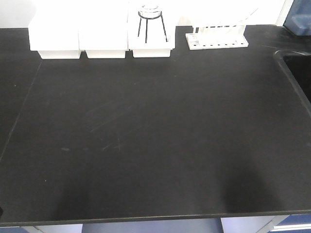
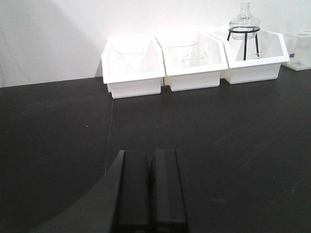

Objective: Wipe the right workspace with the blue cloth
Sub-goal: 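Hold the cloth raised in the right gripper while the base backs away, then drive the base across the room to the other black bench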

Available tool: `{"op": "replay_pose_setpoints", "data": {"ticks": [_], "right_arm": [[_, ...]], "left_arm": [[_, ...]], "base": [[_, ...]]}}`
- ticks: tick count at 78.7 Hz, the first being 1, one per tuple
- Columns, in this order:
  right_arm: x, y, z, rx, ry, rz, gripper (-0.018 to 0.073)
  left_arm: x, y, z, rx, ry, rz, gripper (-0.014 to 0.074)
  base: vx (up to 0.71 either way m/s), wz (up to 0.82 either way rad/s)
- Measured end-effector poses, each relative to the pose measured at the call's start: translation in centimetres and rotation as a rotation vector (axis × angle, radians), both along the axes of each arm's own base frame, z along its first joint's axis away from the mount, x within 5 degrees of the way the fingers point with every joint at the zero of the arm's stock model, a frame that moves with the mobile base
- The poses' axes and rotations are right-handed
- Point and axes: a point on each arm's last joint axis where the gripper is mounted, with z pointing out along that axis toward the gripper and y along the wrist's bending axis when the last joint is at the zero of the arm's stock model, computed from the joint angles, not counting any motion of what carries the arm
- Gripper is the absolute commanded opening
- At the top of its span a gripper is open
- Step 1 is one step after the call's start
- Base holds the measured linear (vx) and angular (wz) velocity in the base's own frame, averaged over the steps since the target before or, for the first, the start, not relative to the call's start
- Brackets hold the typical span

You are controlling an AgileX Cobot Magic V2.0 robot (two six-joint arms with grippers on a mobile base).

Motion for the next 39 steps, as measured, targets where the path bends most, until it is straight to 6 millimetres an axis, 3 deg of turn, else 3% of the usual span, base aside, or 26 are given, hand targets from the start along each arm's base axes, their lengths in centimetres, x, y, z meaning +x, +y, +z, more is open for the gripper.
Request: {"op": "replay_pose_setpoints", "data": {"ticks": [39], "right_arm": [[0.0, 0.0, 0.0, 0.0, 0.0, 0.0, -0.0007]], "left_arm": [[0.0, 0.0, 0.0, 0.0, 0.0, 0.0, -0.0006]], "base": [[-0.17, -0.01]]}}
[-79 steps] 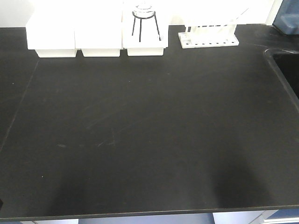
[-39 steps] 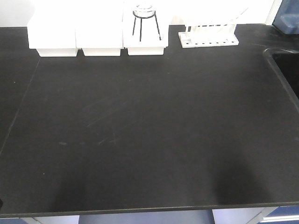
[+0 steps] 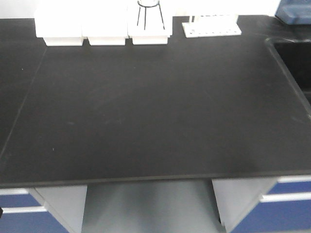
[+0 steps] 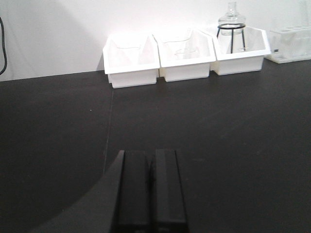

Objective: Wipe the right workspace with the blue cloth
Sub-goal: 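Drive the base across the room to the other black bench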

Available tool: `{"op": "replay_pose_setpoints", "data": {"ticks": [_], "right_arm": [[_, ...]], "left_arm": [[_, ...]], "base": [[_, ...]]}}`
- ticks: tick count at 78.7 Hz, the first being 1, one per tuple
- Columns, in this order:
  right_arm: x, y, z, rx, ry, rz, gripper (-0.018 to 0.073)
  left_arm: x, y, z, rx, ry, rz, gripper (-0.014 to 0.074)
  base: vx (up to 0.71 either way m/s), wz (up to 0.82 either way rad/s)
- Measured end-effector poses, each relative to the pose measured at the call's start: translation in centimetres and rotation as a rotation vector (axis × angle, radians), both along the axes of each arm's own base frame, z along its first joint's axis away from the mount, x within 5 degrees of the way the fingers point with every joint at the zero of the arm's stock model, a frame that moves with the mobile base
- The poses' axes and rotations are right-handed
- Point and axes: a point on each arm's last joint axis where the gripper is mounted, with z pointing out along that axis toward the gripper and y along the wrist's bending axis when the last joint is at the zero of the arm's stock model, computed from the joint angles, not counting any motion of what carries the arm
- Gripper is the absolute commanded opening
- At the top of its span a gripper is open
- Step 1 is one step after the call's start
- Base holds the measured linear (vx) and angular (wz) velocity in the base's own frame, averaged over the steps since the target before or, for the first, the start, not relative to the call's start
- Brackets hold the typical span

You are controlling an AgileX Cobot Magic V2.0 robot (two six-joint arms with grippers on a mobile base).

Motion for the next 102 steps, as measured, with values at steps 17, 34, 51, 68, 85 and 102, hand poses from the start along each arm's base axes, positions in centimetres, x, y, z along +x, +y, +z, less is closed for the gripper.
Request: {"op": "replay_pose_setpoints", "data": {"ticks": [17, 34, 51, 68, 85, 102], "right_arm": [[0.0, 0.0, 0.0, 0.0, 0.0, 0.0, -0.0007], [0.0, -0.01, -0.01, -0.001, 0.001, 0.0, -0.0007], [-0.01, 0.0, -0.02, -0.001, 0.002, 0.0, -0.0007], [-0.03, 0.0, -0.05, -0.001, 0.006, 0.0, -0.0007], [-0.03, 0.0, -0.06, -0.001, 0.008, 0.001, -0.0007], [-0.03, 0.0, -0.06, -0.001, 0.008, 0.001, -0.0007]], "left_arm": [[0.0, 0.0, 0.0, 0.0, 0.0, 0.0, -0.0006], [0.0, 0.0, 0.0, 0.0, 0.0, 0.0, -0.0006], [0.0, 0.0, 0.0, 0.0, 0.0, 0.0, -0.0006], [0.0, 0.0, 0.0, 0.0, 0.0, 0.0, -0.0006], [0.0, 0.0, 0.0, 0.0, 0.0, 0.0, -0.0006], [0.0, 0.0, 0.0, 0.0, 0.0, 0.0, -0.0006]], "base": [[-0.28, -0.24], [-0.33, -0.36], [-0.34, -0.38], [-0.32, -0.36], [-0.29, -0.34], [-0.23, -0.44]]}}
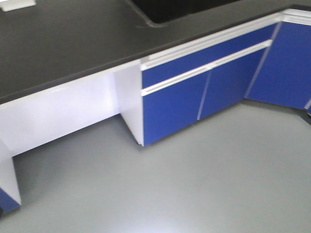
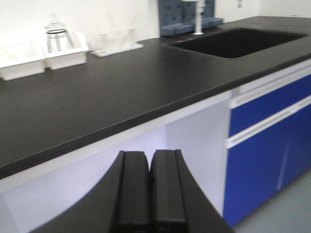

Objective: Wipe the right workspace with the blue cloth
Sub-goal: 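Drive the base across the room to the other black bench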

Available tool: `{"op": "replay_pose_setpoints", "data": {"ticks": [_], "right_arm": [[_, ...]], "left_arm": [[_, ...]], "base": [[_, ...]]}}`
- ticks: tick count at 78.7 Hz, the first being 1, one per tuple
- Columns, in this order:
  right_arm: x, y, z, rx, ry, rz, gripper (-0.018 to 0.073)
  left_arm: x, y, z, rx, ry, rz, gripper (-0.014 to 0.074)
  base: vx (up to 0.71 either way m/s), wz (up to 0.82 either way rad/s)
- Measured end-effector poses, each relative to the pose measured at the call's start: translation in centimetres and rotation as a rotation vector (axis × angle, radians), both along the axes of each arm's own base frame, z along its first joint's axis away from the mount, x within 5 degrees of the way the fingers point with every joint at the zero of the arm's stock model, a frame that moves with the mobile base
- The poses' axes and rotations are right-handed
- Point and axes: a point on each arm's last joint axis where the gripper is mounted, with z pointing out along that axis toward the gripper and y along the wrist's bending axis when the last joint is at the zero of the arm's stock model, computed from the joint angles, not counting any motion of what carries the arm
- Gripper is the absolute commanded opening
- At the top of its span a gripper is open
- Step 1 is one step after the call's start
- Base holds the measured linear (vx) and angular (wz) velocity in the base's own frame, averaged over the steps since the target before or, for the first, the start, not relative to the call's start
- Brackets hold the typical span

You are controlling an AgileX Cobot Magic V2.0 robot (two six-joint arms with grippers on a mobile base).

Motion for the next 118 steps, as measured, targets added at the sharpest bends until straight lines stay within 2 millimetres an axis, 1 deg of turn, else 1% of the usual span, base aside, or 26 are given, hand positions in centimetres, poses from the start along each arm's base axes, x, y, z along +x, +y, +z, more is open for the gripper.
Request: {"op": "replay_pose_setpoints", "data": {"ticks": [60, 118], "right_arm": [[0.0, -0.02, 0.0, -0.002, 0.0, -0.001, -0.0007], [0.0, -0.02, 0.0, -0.002, 0.001, -0.001, -0.0007]], "left_arm": [[0.0, 0.0, 0.0, 0.0, 0.0, 0.0, -0.0006], [0.0, 0.0, 0.0, 0.0, 0.0, 0.0, -0.0006]], "base": [[-0.16, -0.66], [-0.08, -0.41]]}}
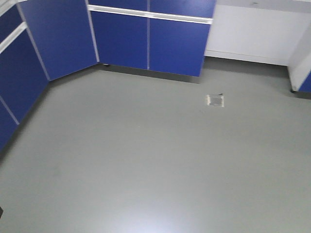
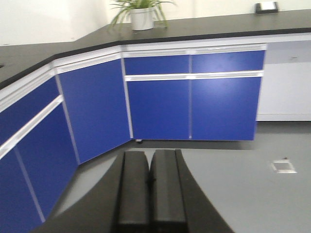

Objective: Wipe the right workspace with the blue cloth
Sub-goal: 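Drive the base across the room to the other black bench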

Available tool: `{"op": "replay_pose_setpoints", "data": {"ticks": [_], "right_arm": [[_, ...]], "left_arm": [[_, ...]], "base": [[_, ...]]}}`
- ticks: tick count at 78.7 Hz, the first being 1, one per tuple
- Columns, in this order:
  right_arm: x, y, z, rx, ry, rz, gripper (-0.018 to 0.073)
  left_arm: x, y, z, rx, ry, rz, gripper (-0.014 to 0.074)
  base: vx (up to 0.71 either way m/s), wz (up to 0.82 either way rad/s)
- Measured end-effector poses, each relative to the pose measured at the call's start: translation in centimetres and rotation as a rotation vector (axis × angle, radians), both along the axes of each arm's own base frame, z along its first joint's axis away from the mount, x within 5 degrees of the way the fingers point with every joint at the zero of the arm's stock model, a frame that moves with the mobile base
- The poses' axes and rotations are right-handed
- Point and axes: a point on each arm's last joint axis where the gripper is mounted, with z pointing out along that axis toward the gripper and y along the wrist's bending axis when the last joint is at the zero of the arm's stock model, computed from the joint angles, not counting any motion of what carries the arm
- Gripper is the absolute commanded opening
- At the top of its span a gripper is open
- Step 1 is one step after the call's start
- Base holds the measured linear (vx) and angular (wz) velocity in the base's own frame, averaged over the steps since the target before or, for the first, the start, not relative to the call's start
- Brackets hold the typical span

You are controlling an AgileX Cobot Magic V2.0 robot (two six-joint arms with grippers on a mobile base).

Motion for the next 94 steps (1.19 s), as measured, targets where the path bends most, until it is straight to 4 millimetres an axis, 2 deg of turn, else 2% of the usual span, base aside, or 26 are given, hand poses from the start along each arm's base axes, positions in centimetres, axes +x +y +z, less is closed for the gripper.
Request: {"op": "replay_pose_setpoints", "data": {"ticks": [68, 94], "right_arm": [[-0.03, 0.0, -0.06, -0.001, 0.007, 0.001, -0.0007], [-0.03, 0.0, -0.06, -0.001, 0.007, 0.001, -0.0007]], "left_arm": [[0.0, 0.0, 0.0, 0.0, 0.0, 0.0, -0.0006], [0.0, 0.0, 0.0, 0.0, 0.0, 0.0, -0.0006]], "base": [[0.15, -0.58], [0.29, -0.32]]}}
